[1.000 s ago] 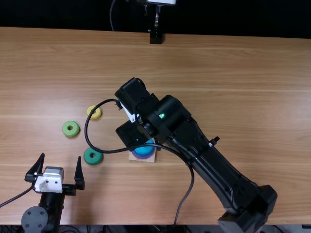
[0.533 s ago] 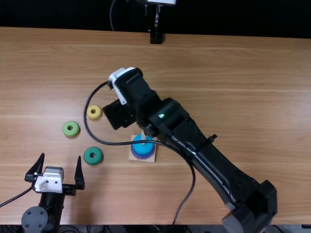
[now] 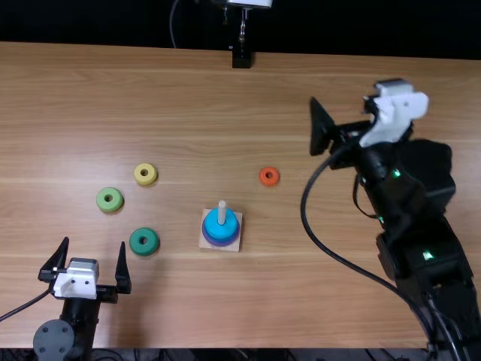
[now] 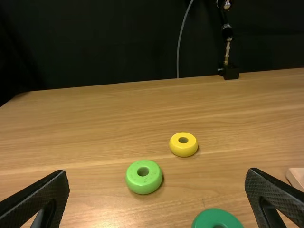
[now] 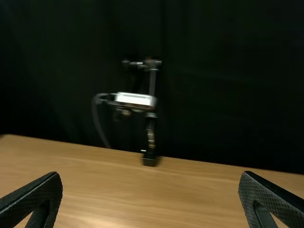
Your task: Build the Hanoi tower: stack the rings onto the peg from bottom to top in this color order: purple, dark blue, light blue, dark green, light green, yellow, orange.
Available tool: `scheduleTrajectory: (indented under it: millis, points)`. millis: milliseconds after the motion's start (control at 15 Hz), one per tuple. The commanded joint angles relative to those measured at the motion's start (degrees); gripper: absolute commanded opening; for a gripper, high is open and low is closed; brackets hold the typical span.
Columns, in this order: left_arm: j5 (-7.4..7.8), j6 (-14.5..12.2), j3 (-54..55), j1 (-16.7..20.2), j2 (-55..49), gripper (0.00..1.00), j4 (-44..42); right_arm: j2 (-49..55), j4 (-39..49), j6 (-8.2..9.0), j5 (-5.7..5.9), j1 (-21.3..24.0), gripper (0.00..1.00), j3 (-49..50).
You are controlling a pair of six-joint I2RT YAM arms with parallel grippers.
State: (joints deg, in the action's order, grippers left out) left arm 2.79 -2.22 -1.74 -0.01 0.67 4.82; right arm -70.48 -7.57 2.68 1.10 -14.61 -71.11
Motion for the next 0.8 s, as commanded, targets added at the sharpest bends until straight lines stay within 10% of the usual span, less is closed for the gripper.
scheduleTrajectory:
  millis: [0, 200, 400, 733]
  points:
    - [-0.36, 0.0, 1.74, -0.43, -0.67, 1.0, 0.14, 5.17, 1.92, -0.67, -0.58, 2.22, 1.0, 6.42]
    - [-0.36, 0.0, 1.74, -0.43, -0.67, 1.0, 0.14, 21.26, 3.5, -0.88, -0.68, 5.03, 1.0, 21.45]
    - [-0.36, 0.0, 1.74, -0.43, -0.67, 1.0, 0.14, 40.16, 12.26, -5.63, -0.58, 10.13, 1.0, 38.94]
    - [-0.36, 0.0, 1.74, -0.43, -0.67, 1.0, 0.14, 61.6, 18.9, -6.05, -0.15, 11.1, 1.0, 55.64]
